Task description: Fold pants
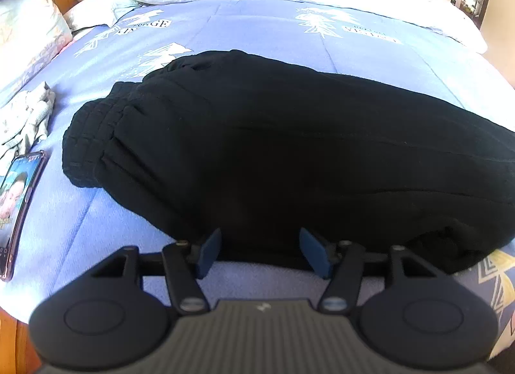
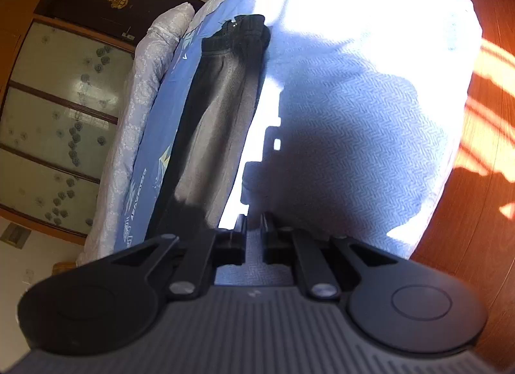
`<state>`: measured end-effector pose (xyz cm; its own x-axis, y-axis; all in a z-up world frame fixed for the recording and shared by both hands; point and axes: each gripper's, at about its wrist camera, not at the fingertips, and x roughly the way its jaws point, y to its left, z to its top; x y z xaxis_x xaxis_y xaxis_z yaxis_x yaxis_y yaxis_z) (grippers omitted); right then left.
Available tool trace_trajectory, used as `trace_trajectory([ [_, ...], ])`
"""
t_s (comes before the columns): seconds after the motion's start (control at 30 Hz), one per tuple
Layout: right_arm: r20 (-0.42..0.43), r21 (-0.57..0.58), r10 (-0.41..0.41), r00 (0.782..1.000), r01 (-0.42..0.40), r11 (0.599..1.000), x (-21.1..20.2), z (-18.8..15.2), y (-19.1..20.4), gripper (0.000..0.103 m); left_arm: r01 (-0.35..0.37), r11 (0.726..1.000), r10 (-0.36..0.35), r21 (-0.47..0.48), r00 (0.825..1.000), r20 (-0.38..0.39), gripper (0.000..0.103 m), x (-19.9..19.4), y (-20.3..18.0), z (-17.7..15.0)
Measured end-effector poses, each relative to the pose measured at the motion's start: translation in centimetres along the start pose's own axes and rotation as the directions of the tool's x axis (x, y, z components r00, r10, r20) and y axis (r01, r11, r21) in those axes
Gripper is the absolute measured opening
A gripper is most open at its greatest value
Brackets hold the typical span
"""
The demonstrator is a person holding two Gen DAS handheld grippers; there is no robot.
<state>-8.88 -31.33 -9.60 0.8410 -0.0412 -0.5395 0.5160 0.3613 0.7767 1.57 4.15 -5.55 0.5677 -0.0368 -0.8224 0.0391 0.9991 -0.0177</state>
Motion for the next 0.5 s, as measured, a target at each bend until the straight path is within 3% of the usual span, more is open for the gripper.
trace_trajectory([
  [0.3,0.071,-0.194,-0.06,0.996,0.073,0.978,0.2,-1.9,1.7,0.012,-0.002,1.0,0.002,0.009,1.0,-0.005,0.059,0.5,0.2,0.2],
  [0.5,0.08,-0.225,-0.057,0.995,0.074,0.972,0.7,-2.2,1.7,0.012,-0.012,1.0,0.012,0.016,1.0,-0.008,0.062,0.8,-0.2,0.4],
])
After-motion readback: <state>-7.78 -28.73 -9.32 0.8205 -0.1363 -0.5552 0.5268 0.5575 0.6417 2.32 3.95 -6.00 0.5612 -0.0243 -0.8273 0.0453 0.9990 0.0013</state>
